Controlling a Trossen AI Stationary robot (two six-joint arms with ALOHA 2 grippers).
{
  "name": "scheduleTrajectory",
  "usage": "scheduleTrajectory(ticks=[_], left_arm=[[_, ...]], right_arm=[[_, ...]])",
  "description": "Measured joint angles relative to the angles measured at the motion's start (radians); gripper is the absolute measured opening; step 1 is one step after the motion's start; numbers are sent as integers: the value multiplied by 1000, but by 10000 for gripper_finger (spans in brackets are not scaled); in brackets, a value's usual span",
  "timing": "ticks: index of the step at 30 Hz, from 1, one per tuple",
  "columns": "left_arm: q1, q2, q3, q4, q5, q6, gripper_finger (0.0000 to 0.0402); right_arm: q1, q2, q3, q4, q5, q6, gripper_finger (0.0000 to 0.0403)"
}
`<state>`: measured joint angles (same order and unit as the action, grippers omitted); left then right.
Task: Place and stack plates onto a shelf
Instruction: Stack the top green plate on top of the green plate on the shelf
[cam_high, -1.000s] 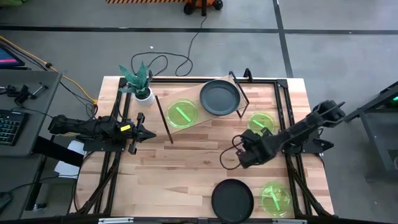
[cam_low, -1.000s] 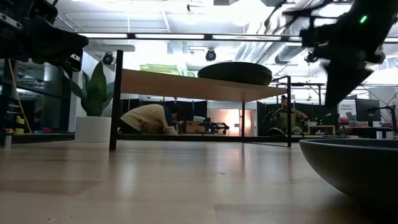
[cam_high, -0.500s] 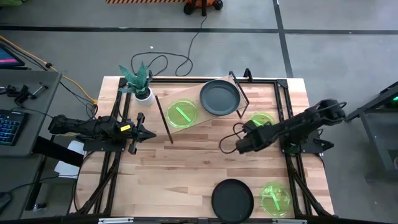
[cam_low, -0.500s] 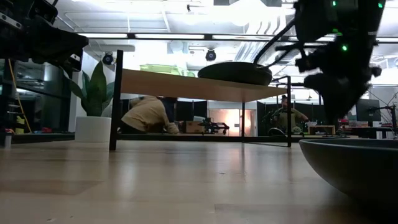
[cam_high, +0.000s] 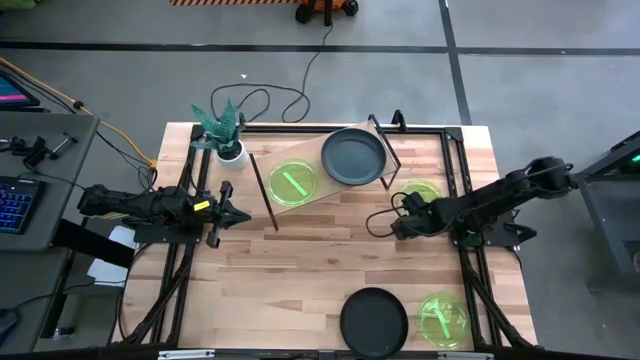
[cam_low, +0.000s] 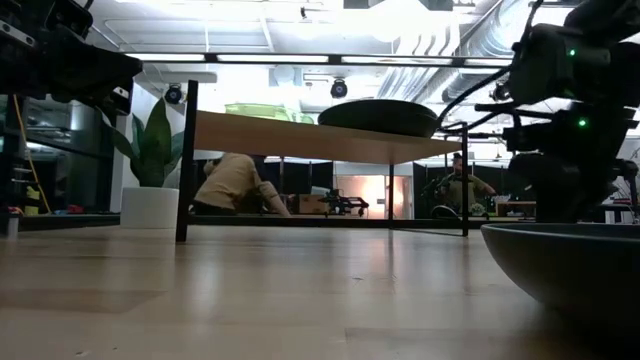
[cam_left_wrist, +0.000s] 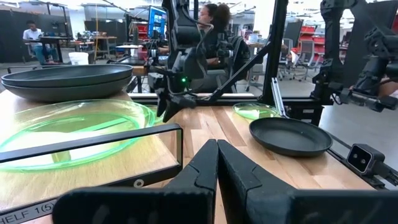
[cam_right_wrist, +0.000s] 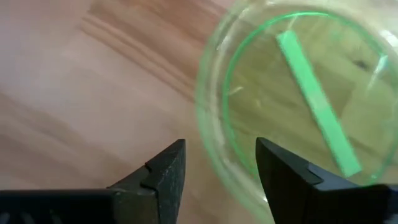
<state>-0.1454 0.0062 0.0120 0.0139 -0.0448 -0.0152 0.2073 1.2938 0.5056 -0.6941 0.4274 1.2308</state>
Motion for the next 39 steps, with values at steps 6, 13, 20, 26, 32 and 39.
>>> scheduleTrajectory(ticks=[6, 13, 20, 26, 32, 39], left_arm=[[0, 0, 0, 0, 0, 0, 0], [0, 0, 0, 0, 0, 0, 0], [0, 0, 0, 0, 0, 0, 0], [0, 0, 0, 0, 0, 0, 0], [0, 0, 0, 0, 0, 0, 0], [0, 0, 0, 0, 0, 0, 0]], right_arm=[[0, 54, 0, 19, 39, -1, 176], [2, 129, 7, 28, 52, 19, 158], [1, 137, 5, 29, 85, 52, 19], [10, 140, 40, -6, 58, 45, 4], [52, 140, 168, -98, -15, 4, 0], [110, 140, 349, -117, -64, -104, 0]])
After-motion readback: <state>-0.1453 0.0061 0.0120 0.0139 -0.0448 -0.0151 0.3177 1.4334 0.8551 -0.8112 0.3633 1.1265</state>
